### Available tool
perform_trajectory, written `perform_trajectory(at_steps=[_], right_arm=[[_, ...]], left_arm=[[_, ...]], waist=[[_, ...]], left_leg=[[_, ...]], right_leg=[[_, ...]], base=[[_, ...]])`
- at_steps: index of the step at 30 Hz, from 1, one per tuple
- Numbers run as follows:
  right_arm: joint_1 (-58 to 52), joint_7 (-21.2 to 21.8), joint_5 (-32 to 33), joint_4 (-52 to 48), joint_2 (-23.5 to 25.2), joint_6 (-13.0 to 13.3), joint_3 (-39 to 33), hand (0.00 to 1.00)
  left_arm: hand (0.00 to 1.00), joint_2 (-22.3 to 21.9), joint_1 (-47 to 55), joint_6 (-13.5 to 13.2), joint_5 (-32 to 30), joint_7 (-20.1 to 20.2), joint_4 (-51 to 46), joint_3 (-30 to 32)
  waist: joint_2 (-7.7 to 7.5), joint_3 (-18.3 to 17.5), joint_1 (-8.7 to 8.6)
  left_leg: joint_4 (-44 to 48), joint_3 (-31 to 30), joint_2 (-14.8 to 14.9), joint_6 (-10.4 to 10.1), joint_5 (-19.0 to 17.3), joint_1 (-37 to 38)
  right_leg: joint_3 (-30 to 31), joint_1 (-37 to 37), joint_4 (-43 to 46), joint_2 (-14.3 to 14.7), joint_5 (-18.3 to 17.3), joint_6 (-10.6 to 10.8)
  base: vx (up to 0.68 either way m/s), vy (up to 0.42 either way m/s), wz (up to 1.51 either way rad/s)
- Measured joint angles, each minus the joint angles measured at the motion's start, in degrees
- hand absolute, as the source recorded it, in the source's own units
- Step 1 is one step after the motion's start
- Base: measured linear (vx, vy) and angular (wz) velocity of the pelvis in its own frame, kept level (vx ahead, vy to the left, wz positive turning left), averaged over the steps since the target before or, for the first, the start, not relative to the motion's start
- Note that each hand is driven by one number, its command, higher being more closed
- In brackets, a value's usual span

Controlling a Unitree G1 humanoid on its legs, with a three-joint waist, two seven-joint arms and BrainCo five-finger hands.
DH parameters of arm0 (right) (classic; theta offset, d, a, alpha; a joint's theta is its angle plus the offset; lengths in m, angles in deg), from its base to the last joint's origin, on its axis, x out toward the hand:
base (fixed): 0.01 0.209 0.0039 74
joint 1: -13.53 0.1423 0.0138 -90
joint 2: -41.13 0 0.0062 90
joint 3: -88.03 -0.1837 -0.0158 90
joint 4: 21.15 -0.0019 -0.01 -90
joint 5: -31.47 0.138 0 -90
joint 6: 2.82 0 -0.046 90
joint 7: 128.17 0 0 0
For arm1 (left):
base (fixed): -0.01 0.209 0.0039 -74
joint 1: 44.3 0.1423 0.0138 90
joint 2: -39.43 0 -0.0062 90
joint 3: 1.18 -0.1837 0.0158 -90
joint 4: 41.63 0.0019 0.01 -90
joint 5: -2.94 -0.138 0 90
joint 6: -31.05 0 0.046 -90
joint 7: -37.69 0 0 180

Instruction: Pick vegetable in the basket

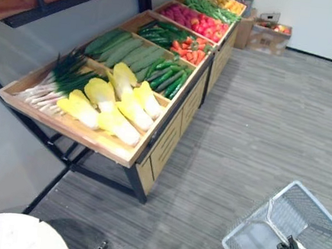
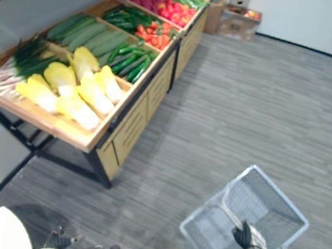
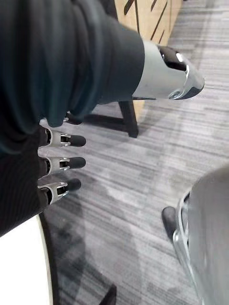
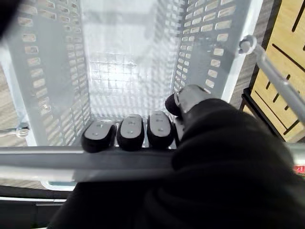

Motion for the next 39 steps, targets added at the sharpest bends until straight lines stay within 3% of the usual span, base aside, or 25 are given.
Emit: perform_trajectory(at_steps=[1,2,4,5,6,9,12,15,17,18,20,21,22,24,25,26,30,34,39], right_arm=[[0.0,0.0,0.2,0.2,0.0,0.0,0.0,1.0],[0.0,0.0,0.5,1.9,0.0,0.0,-0.2,1.0],[-0.1,0.1,1.4,2.6,0.0,-0.2,-0.7,1.0],[-0.6,0.1,1.5,3.1,0.2,-0.3,-1.2,1.0],[0.1,0.2,1.9,5.0,0.4,-0.6,-2.1,1.0],[1.3,0.2,2.0,7.0,0.1,-2.3,-6.0,1.0],[1.3,0.3,2.4,8.6,0.0,-2.4,-6.9,1.0],[1.3,0.4,2.4,10.6,0.0,-2.4,-6.5,1.0],[1.0,0.6,2.5,13.0,0.2,-2.4,-6.4,1.0],[0.1,0.7,2.6,14.1,0.4,-2.5,-6.4,1.0],[-1.2,0.8,3.1,15.6,0.4,-2.5,-6.4,1.0],[-2.4,0.7,3.6,15.6,0.3,-2.5,-6.6,1.0],[-3.1,0.6,3.7,15.6,0.1,-2.6,-6.7,1.0],[-4.4,0.5,3.7,15.8,-0.3,-2.9,-8.2,1.0],[-4.3,0.5,3.7,16.2,-0.1,-3.0,-8.4,1.0],[-3.9,0.5,3.7,16.9,0.0,-2.9,-8.4,1.0],[-3.0,-0.1,3.7,17.2,0.0,-2.9,-8.5,1.0],[-1.7,-0.7,3.8,17.0,0.4,-2.7,-8.1,1.0],[0.4,-1.1,6.1,16.5,3.0,-1.9,-7.6,1.0]], left_arm=[[0.0,0.0,-0.2,0.0,0.0,0.0,0.0,0.0],[0.0,-0.2,-1.0,-0.1,0.0,0.0,0.0,0.1],[0.0,-0.2,-1.2,-0.3,0.0,0.1,-0.1,0.6],[0.0,0.1,-1.1,-0.4,0.0,0.2,-0.1,0.9],[0.0,0.8,-1.3,-0.1,0.0,0.1,0.3,1.8],[0.0,-2.0,-1.0,-0.1,0.0,0.2,1.1,2.2],[0.0,-2.2,-1.3,-0.1,0.0,0.2,1.2,3.1],[0.0,-2.4,-1.6,-0.1,0.0,0.1,1.3,4.7],[0.0,-2.5,-1.6,-0.1,0.2,-0.1,1.5,6.7],[0.0,-2.6,-1.7,-0.1,1.9,-0.3,1.3,7.0],[0.0,-2.3,-1.9,-0.1,2.7,-1.0,1.1,7.4],[0.0,-2.4,-2.1,-0.1,4.0,-1.5,0.9,7.5],[0.0,-2.6,-2.1,-0.1,4.0,-1.7,0.9,7.5],[0.0,-4.4,-2.3,-0.1,4.0,-2.1,0.6,8.0],[0.0,-4.7,-2.3,-0.1,4.0,-2.3,0.5,8.0],[0.0,-5.2,-2.2,0.0,3.9,-2.4,0.4,8.4],[0.0,-5.3,-1.9,0.2,3.7,-2.4,0.5,8.4],[0.0,-4.9,-2.6,0.0,3.5,-2.4,0.5,9.0],[0.0,-4.2,-2.4,0.0,3.3,-2.0,1.2,7.6]], waist=[[0.07,0.0,-0.03],[0.29,0.1,-0.16],[0.17,-0.1,-0.95],[-0.78,-0.4,-1.09],[-2.44,-0.1,-0.95],[1.77,0.8,-1.12],[1.78,0.7,-0.82],[2.54,0.2,-0.8],[2.41,0.0,-1.01],[2.14,0.0,-0.96],[1.29,0.2,-0.89],[1.01,0.3,-0.97],[1.08,0.2,-1.08],[3.44,0.0,-1.28],[3.6,0.0,-1.32],[3.65,-0.1,-1.05],[3.79,-0.1,-0.86],[3.16,0.2,0.43],[2.87,0.3,0.45]], left_leg=[[0.0,-0.3,0.3,0.0,0.0,0.3],[0.1,-1.6,1.6,-0.1,0.0,1.4],[0.6,-3.6,2.7,-2.2,-1.3,1.5],[0.8,-4.3,2.5,-4.1,-2.4,1.6],[1.8,-5.2,2.2,-6.5,-3.9,1.9],[2.2,-5.7,6.0,-7.5,-4.5,2.4],[0.3,-7.1,7.5,-11.0,-4.8,3.7],[0.0,-8.8,9.4,-12.3,-3.2,2.8],[8.1,-10.9,10.0,-11.2,-2.2,-2.5],[14.2,-11.1,10.0,-9.2,-0.2,-6.6],[17.5,-5.8,10.7,-7.8,5.4,-9.7],[16.2,0.7,11.3,-7.0,8.2,-9.7],[15.4,3.9,11.9,-6.6,8.6,-9.6],[12.0,15.8,13.2,-5.9,9.1,-9.4],[10.3,17.1,12.8,-5.6,9.5,-9.2],[2.8,17.9,10.5,-6.2,11.7,-7.4],[-6.5,14.3,7.9,-6.5,14.0,-5.3],[-6.6,12.9,5.9,-6.1,14.2,-5.8],[-8.5,11.3,5.3,-6.1,14.2,-6.1]], right_leg=[[-0.4,-0.2,-1.6,0.5,-0.3,-0.5],[-0.5,-0.6,-10.8,2.5,-0.7,-1.1],[1.7,-0.1,-25.4,3.3,0.7,0.3],[3.5,0.0,-32.4,2.6,2.9,0.5],[4.7,0.8,-36.1,1.7,10.5,2.8],[0.9,1.3,-30.4,4.2,5.4,1.1],[0.6,-0.9,-22.4,4.6,-0.1,0.1],[-2.5,0.3,-23.8,5.6,-1.7,-0.2],[-5.3,3.1,-27.1,5.4,-1.8,-0.4],[-7.3,5.5,-29.9,4.9,-1.8,-0.4],[-9.9,9.7,-34.5,4.2,-1.3,-0.4],[-12.3,12.3,-38.0,3.8,0.8,-0.8],[-13.7,13.1,-39.3,3.8,1.7,-1.2],[-19.2,15.0,-41.6,4.1,2.7,-1.9],[-20.2,15.1,-41.6,4.0,2.8,-1.9],[-22.4,15.5,-42.2,3.9,2.9,-1.9],[-24.4,16.0,-44.0,4.7,4.1,-1.5],[-23.0,18.0,-50.2,4.8,8.3,-0.5],[-22.0,16.7,-51.7,4.7,9.3,0.1]], base=[[0.23,-0.116,0.44],[0.33,-0.239,0.74],[0.3,-0.257,0.82],[0.25,-0.254,0.58],[0.31,-0.346,0.47],[0.26,-0.296,0.45],[0.18,-0.241,0.31],[0.08,-0.151,0.43],[0.06,-0.133,0.79],[0.09,-0.176,1.12],[0.1,-0.151,1.18],[0.08,-0.115,0.97],[0.09,-0.1,1.18],[0.07,-0.023,1.09],[0.06,0.011,1.02],[0.03,0.011,0.65],[0.06,0.042,0.44],[0.01,0.101,0.07],[-0.07,0.062,-0.04]])
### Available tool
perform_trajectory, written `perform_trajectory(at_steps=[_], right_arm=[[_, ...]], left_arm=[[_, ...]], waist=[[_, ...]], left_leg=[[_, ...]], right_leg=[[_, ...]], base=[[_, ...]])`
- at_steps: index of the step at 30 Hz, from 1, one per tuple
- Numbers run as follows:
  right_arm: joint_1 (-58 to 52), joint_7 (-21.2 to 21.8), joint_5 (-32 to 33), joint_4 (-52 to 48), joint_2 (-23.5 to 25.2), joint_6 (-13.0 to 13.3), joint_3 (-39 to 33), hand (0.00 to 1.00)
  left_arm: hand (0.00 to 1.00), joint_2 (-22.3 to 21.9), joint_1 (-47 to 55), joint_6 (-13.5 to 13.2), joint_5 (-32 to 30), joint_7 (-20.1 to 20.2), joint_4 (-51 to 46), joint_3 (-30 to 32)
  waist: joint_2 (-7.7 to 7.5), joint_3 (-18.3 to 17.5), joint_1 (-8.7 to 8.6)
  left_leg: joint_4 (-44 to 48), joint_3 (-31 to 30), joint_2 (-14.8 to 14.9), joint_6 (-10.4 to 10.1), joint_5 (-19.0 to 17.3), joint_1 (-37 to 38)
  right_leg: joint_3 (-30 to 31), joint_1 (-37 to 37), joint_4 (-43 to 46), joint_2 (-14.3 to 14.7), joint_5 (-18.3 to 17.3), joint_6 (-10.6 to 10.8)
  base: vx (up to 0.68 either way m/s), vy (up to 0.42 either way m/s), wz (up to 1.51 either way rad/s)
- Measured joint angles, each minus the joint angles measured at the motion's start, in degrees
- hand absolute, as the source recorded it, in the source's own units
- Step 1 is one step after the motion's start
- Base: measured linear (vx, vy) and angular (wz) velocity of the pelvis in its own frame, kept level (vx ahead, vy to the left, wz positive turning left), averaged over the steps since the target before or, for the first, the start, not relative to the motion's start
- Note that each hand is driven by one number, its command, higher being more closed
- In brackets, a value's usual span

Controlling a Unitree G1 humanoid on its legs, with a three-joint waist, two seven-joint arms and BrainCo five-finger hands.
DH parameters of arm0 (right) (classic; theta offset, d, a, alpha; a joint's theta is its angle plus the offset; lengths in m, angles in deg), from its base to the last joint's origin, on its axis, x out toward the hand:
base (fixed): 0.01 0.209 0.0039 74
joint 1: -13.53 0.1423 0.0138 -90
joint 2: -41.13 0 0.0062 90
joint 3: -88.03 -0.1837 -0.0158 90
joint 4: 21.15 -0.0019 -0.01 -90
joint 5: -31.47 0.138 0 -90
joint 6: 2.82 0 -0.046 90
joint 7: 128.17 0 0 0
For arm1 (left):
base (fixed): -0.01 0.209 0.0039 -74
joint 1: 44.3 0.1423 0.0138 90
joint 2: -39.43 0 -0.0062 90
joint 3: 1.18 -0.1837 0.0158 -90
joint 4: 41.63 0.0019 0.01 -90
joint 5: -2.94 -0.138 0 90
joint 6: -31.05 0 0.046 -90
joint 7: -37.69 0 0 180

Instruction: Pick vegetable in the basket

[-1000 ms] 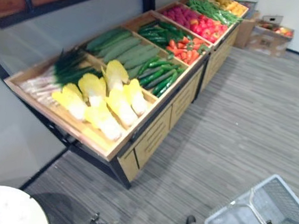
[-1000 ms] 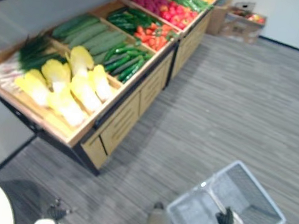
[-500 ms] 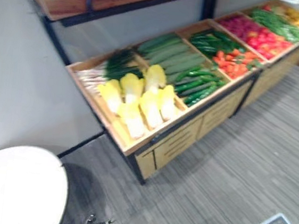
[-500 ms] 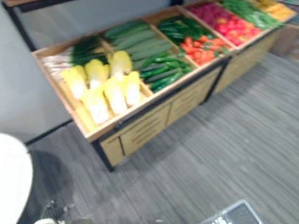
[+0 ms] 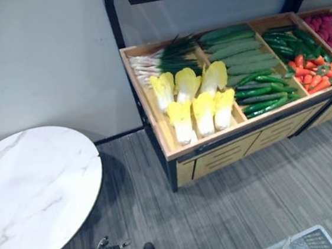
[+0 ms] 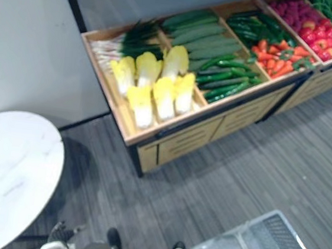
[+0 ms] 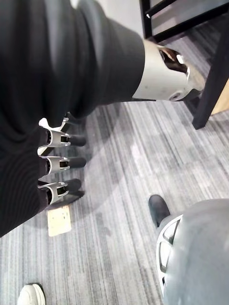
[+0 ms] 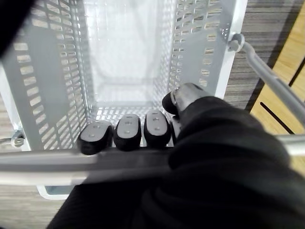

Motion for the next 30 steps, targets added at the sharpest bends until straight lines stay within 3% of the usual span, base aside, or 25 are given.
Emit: perform_trajectory(at_steps=[3,8,13,21,22,26,28,30], right_arm=[[2.1,0.0,0.3,-0.1,0.4,0.7,-0.1,1.0],[2.5,0.1,0.3,-1.2,0.4,0.8,-0.1,1.0],[2.2,0.3,0.7,-0.3,1.6,0.7,-0.1,1.0],[2.8,0.7,1.0,2.7,4.0,0.6,0.5,1.0],[2.8,0.7,1.2,3.2,4.0,0.6,0.5,1.0],[2.7,0.7,2.6,3.4,3.9,0.5,-0.4,1.0],[2.7,0.5,2.7,3.4,3.2,0.5,-1.1,1.0],[2.7,0.3,2.7,3.4,2.9,0.6,-1.1,1.0]], left_arm=[[0.0,0.0,0.3,0.0,0.0,0.6,0.1,-1.0],[0.0,1.9,0.2,0.0,0.0,0.7,0.1,-3.7],[0.0,2.2,-1.9,-0.1,0.0,0.7,0.2,-4.4],[0.0,3.4,-2.6,-0.1,0.1,0.9,2.1,-4.8],[0.0,3.4,-2.7,-0.1,0.2,0.9,2.1,-4.8],[0.0,3.1,-3.1,-0.1,0.2,0.9,1.8,-4.7],[0.0,2.1,-3.0,-0.1,0.2,0.2,-2.6,-4.8],[0.0,1.3,-3.1,-0.2,0.0,-1.0,-8.3,-5.1]], waist=[[0.53,-0.2,0.22],[-1.52,0.0,-0.29],[-1.86,0.1,-0.61],[-4.58,-0.6,-0.69],[-4.43,-0.7,-0.08],[-2.96,-0.9,-0.33],[-1.37,-0.8,-0.27],[-0.77,-1.0,-0.28]], left_leg=[[-1.2,0.2,-0.3,0.5,-2.0,1.0],[-2.0,2.6,-4.3,1.1,-4.9,4.4],[-2.0,1.6,-4.4,1.5,-4.5,4.2],[-2.1,-1.7,-3.7,1.1,-4.8,3.5],[-2.1,-1.8,-3.8,1.3,-4.6,3.5],[-2.1,-2.6,-4.1,1.2,-4.3,3.3],[-2.1,-2.8,-3.9,1.2,-4.0,3.1],[-1.8,-3.3,-3.6,1.1,-3.7,2.5]], right_leg=[[2.5,-2.1,2.4,-0.4,-0.8,0.5],[8.4,-7.0,15.5,-6.4,-6.2,3.1],[10.9,-5.6,13.5,-5.3,-4.1,3.5],[15.2,-3.4,10.6,-3.6,-3.6,3.4],[15.2,-2.6,8.8,-3.4,-3.6,3.4],[15.0,-0.5,5.0,-2.8,-3.6,3.4],[14.7,-0.3,4.3,-2.4,-3.6,3.4],[14.0,-0.4,4.1,-2.1,-3.6,3.3]], base=[[-0.06,0.079,-0.31],[-0.02,0.092,-0.33],[0.09,0.046,0.08],[0.07,0.011,0.2],[0.05,0.004,0.01],[0.04,0.005,0.09],[0.02,-0.015,0.08],[0.03,-0.025,0.16]])
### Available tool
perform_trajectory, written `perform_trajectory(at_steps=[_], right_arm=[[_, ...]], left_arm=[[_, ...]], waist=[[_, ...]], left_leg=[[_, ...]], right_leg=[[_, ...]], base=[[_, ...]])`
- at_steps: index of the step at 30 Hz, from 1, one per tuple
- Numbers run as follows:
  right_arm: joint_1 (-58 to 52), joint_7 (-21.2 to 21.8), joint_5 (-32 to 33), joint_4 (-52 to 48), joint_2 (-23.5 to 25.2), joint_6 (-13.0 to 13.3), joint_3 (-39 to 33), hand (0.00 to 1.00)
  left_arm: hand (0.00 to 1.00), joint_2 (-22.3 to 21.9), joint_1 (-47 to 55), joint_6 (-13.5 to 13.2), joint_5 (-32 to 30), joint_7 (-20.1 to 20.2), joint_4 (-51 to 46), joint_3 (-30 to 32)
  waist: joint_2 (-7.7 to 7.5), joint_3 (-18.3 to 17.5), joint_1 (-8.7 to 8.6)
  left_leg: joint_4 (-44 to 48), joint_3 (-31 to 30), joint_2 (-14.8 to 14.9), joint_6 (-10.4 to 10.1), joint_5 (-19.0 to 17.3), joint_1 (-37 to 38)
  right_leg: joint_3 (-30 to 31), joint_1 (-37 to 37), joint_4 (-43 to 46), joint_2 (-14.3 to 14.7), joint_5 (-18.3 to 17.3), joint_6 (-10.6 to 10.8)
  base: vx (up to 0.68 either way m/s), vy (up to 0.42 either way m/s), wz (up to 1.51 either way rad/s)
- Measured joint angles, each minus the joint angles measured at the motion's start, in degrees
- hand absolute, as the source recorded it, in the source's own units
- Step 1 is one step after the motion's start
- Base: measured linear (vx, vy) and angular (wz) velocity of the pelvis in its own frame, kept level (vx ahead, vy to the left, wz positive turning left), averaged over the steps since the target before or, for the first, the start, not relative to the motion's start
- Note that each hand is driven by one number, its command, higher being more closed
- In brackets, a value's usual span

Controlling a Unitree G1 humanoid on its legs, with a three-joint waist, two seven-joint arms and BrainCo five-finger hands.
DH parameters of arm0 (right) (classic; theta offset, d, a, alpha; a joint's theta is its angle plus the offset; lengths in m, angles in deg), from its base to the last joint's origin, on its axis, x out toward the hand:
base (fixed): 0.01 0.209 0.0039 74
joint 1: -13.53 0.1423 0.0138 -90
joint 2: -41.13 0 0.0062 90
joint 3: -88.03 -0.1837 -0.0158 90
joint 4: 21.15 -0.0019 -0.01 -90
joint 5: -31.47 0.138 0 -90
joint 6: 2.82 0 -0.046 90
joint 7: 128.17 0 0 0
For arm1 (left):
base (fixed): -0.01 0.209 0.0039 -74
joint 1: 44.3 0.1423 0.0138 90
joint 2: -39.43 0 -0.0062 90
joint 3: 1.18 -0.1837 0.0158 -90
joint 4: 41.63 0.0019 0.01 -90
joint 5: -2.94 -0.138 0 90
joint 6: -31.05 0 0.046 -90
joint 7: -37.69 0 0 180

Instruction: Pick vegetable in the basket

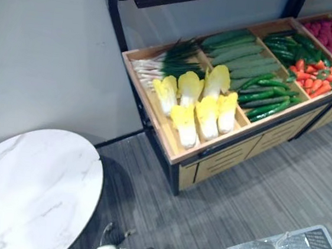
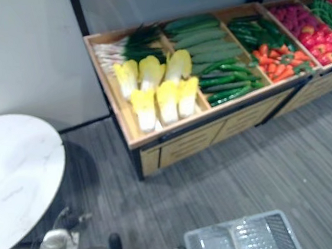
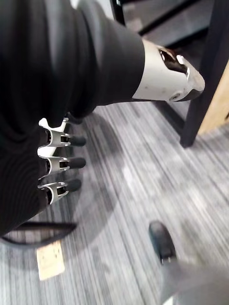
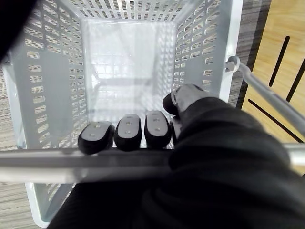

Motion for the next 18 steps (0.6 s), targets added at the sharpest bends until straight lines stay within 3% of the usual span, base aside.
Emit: perform_trajectory(at_steps=[4,9,13,14,18], right_arm=[[-0.4,-1.0,0.7,0.0,0.1,0.3,0.1,1.0],[-0.4,-2.2,1.8,-0.1,0.5,1.3,-0.1,1.0],[-0.9,-3.5,1.9,0.0,1.0,1.5,-0.7,1.0],[-0.9,-3.6,1.8,-0.1,1.1,1.5,-0.9,1.0],[-1.0,-4.6,1.7,0.0,1.8,1.7,-2.2,1.0]], left_arm=[[0.0,-1.6,-0.1,-1.7,-0.4,-3.5,-14.1,-5.4],[0.0,-4.6,-0.2,-2.5,-5.4,-7.1,-29.5,-12.2],[0.0,-5.9,-2.6,-2.7,-9.9,-10.5,-33.2,-15.0],[0.0,-5.9,-3.0,-2.7,-11.2,-11.4,-34.1,-15.3],[0.0,-6.0,-3.7,-2.0,-12.5,-14.9,-36.5,-15.8]], waist=[[0.33,-0.1,-0.53],[0.44,0.0,-1.29],[0.88,-0.1,-1.72],[1.03,-0.1,-2.51],[1.41,-0.1,-2.92]], left_leg=[[0.1,-2.6,0.1,-0.1,0.5,-1.1],[0.1,-2.7,0.0,-0.1,0.6,-1.1],[0.1,-2.5,0.0,0.0,0.7,-1.0],[0.1,-2.4,0.1,0.0,0.7,-0.9],[0.1,-0.6,0.7,-0.1,0.6,0.2]], right_leg=[[-2.3,0.5,-0.1,0.1,-0.2,-0.2],[-2.4,0.6,0.0,0.0,-0.2,-0.2],[-2.0,0.5,0.0,0.0,-0.2,-0.3],[-1.9,0.4,0.0,0.1,-0.2,-0.3],[0.3,0.0,0.0,0.7,-0.2,-0.3]], base=[[0.02,-0.017,0.26],[0.01,0.005,0.04],[-0.01,0.006,-0.03],[-0.01,0.004,-0.05],[0.0,-0.003,-0.25]])
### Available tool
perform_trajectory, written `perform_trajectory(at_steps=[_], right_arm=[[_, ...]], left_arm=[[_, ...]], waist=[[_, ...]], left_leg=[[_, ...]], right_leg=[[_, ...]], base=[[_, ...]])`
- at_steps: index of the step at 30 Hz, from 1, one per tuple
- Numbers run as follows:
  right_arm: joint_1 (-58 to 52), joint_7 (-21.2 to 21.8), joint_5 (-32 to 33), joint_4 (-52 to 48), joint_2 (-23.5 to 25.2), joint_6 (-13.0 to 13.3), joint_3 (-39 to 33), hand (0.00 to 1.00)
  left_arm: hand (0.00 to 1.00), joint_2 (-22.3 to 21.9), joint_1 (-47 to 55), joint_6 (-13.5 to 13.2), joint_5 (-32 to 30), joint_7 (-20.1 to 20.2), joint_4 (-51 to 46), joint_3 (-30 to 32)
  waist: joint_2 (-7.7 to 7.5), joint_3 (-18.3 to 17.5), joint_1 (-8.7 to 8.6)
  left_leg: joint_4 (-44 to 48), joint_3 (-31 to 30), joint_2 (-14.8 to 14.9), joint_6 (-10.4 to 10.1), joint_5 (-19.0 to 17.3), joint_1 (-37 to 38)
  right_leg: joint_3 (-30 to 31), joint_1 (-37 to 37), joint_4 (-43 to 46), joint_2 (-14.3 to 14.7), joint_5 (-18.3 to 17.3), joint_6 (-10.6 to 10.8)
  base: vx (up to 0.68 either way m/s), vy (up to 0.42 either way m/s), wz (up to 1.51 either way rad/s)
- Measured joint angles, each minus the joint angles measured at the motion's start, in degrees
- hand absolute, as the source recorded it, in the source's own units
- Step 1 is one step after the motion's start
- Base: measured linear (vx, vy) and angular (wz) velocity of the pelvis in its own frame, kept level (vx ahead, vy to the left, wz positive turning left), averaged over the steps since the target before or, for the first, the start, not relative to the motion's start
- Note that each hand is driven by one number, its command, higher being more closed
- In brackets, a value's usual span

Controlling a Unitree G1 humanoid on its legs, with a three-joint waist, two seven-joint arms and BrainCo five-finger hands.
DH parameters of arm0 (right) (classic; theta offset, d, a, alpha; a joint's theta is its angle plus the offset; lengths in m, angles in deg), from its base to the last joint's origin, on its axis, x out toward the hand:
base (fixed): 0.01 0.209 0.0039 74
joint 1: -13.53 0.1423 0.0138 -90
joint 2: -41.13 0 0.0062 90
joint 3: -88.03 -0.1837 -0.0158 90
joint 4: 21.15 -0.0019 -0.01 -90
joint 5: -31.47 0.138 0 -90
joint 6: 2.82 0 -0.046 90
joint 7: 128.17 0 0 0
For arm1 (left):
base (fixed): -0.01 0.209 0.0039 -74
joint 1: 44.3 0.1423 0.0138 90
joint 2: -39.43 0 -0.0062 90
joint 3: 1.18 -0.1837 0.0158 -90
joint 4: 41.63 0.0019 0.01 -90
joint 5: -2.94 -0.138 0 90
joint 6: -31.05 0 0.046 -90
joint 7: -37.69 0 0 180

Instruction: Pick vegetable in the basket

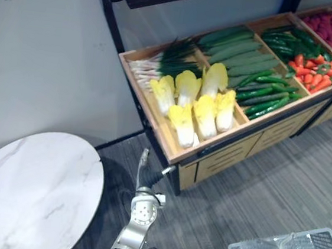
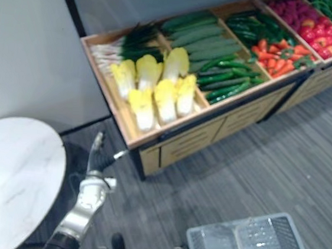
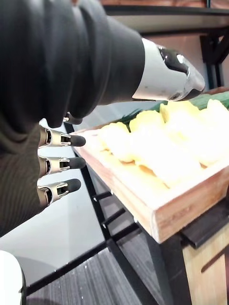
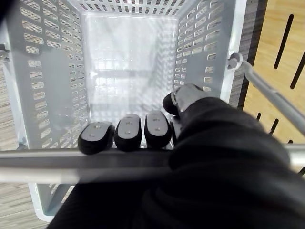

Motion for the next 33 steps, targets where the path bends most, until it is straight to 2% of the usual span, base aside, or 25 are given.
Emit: perform_trajectory(at_steps=[3,5,10,16,19,24,30,33], right_arm=[[-0.1,-0.6,-0.1,0.0,0.1,-0.2,-0.2,1.0],[-0.2,-0.8,-0.1,0.1,0.1,-0.5,-0.2,1.0],[-0.2,-1.0,-0.1,0.1,0.2,-0.6,-0.1,1.0],[0.1,-1.0,-0.3,-0.2,0.2,-0.5,0.9,1.0],[0.2,-1.1,-0.7,-0.3,0.0,-0.5,1.8,1.0],[0.2,-1.1,-2.5,-0.8,0.0,-0.6,2.3,1.0],[0.3,-1.2,-2.5,-2.6,-0.1,-0.4,2.8,1.0],[0.7,-1.3,-2.5,-2.8,-0.2,-0.3,3.5,1.0]], left_arm=[[0.0,0.0,-2.1,0.9,-1.0,-0.7,-0.2,-0.2],[0.0,0.0,-3.6,1.2,-1.2,-1.4,-0.2,-0.2],[0.0,0.0,-8.0,3.9,-3.3,-2.4,2.9,0.7],[0.0,-0.1,-15.1,7.2,-3.3,-6.6,11.7,8.3],[0.0,0.0,-17.6,8.1,-3.1,-9.2,14.7,12.1],[0.0,-0.8,-21.1,9.3,-2.1,-11.5,18.3,15.9],[0.0,-1.0,-26.4,10.6,0.5,-14.5,23.6,20.8],[0.0,-1.4,-28.4,11.0,2.4,-15.8,25.4,22.0]], waist=[[0.44,0.0,-0.12],[0.59,-0.1,-1.24],[0.72,-0.2,-1.63],[0.7,-0.2,-2.97],[0.67,-0.1,-3.2],[0.4,0.5,-4.64],[0.14,1.4,-4.75],[-0.19,2.0,-4.86]], left_leg=[[0.0,1.3,0.5,-0.1,-0.1,0.0],[0.0,1.5,0.7,-0.1,-0.1,0.2],[0.0,3.6,1.3,-0.4,-0.3,0.9],[0.0,6.1,2.5,-0.9,-0.2,1.0],[0.0,7.5,3.0,-1.1,-0.1,0.9],[0.0,7.7,3.1,-1.5,-0.1,0.5],[0.0,7.4,3.1,-2.3,0.5,-1.7],[0.0,7.3,3.0,-3.4,1.2,-2.4]], right_leg=[[1.2,-0.8,0.0,0.5,0.2,-0.2],[1.4,-0.8,0.0,0.7,0.2,-0.2],[3.5,-1.4,-0.2,1.5,0.7,-0.9],[5.5,-2.1,-1.5,2.9,1.9,-1.5],[6.8,-3.0,-1.9,3.5,2.6,-1.8],[7.0,-3.7,-1.8,3.5,2.6,-1.8],[6.8,-6.1,-0.9,3.4,2.6,-1.8],[6.8,-6.8,-0.6,3.2,2.6,-1.8]], base=[[0.0,-0.011,-0.26],[0.02,-0.013,-0.09],[0.01,-0.001,-0.23],[-0.01,-0.015,-0.19],[-0.01,-0.015,-0.28],[0.0,-0.003,-0.03],[0.01,0.001,0.02],[0.01,-0.001,0.01]])
